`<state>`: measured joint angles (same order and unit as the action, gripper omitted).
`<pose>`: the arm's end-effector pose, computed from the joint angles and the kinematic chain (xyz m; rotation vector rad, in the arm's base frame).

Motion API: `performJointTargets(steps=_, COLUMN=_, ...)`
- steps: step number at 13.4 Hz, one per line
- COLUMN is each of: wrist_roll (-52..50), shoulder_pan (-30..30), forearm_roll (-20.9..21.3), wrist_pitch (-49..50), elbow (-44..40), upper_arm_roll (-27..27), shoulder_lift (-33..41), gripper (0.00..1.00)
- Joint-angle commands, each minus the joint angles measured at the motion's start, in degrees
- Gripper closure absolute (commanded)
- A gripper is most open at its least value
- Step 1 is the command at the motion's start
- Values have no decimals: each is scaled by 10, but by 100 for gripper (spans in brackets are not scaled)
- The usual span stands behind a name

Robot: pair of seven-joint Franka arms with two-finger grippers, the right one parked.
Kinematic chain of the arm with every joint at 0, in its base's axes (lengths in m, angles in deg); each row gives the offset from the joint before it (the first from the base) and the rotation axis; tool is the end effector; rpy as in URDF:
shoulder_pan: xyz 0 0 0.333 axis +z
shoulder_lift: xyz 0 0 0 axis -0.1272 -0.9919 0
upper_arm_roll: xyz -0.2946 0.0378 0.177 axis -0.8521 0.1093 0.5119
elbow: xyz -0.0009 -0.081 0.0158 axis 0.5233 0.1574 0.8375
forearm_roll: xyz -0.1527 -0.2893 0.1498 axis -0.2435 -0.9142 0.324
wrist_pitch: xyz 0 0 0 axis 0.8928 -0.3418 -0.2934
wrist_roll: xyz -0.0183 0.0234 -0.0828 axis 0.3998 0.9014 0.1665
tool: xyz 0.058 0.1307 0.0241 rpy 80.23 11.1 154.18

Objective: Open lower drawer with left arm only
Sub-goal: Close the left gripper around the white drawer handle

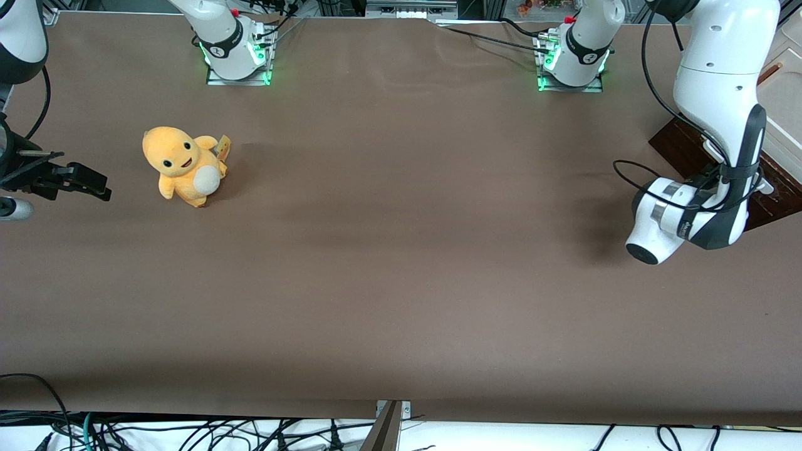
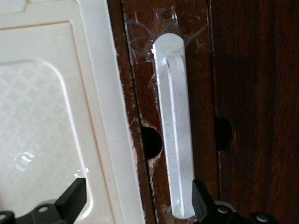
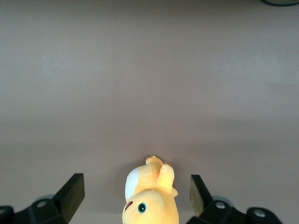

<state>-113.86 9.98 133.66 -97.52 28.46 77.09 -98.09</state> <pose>0.4953 0.1573 0.2449 -1.5779 -0.5295 0.6991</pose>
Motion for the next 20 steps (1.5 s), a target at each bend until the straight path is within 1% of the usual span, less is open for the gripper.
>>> performJointTargets(steps=1, wrist_roll=-44, shoulder_pan=0, forearm_roll=20, wrist_pitch=-4, elbow=10, upper_arm_roll=-7, shoulder_lift=-15, gripper=4)
performJointTargets(steps=2, wrist_roll=-53, shoulder_pan=1, forearm_roll=20, wrist_pitch=-8, elbow=11, upper_arm_roll=-7, shoulder_lift=-21, gripper=4)
performJointTargets(steps=3, wrist_roll=-53, shoulder_pan=1, forearm_roll=20, wrist_pitch=-8, elbow=10, upper_arm_roll=-7, shoulder_lift=-24, gripper=9)
performJointTargets(steps=4, wrist_roll=-52, shoulder_pan=2, forearm_roll=20, wrist_pitch=-8, elbow=11, upper_arm_roll=-7, shoulder_lift=-24, gripper=15)
performJointTargets(steps=5, wrist_roll=-52, shoulder_pan=3, forearm_roll=21, wrist_pitch=-8, elbow=11, upper_arm_roll=-7, shoulder_lift=-26, gripper=27)
performJointTargets(steps=6, wrist_roll=-53, shoulder_pan=8, forearm_roll=26, wrist_pitch=-9, elbow=11, upper_arm_roll=-7, shoulder_lift=-27, gripper=32)
performJointTargets(steps=7, wrist_roll=-54, shoulder_pan=15, forearm_roll=33, wrist_pitch=-16, elbow=12, upper_arm_roll=-7, shoulder_lift=-28, gripper=33)
performJointTargets(steps=9, wrist_roll=-55, shoulder_pan=21, forearm_roll=34, wrist_pitch=-32, elbow=20, upper_arm_roll=-7, shoulder_lift=-28, gripper=39)
performJointTargets(steps=10, wrist_roll=-54, shoulder_pan=25, forearm_roll=37, wrist_pitch=-32, elbow=20, upper_arm_roll=-7, shoulder_lift=-28, gripper=40)
performJointTargets(steps=14, wrist_roll=-59, shoulder_pan=27, forearm_roll=39, wrist_pitch=-37, elbow=21, upper_arm_roll=-7, shoulder_lift=-28, gripper=63)
performJointTargets(steps=15, wrist_roll=-60, shoulder_pan=28, forearm_roll=35, wrist_pitch=-38, elbow=21, upper_arm_roll=-7, shoulder_lift=-27, gripper=72)
performJointTargets(steps=17, wrist_roll=-62, shoulder_pan=28, forearm_roll=29, wrist_pitch=-44, elbow=21, upper_arm_roll=-7, shoulder_lift=-27, gripper=84)
performJointTargets(steps=19, wrist_roll=-64, shoulder_pan=26, forearm_roll=28, wrist_pitch=-44, elbow=26, upper_arm_roll=-7, shoulder_lift=-28, gripper=90)
performJointTargets(steps=20, wrist_roll=-69, shoulder_pan=26, forearm_roll=28, wrist_pitch=-43, elbow=28, upper_arm_roll=-7, shoulder_lift=-28, gripper=97)
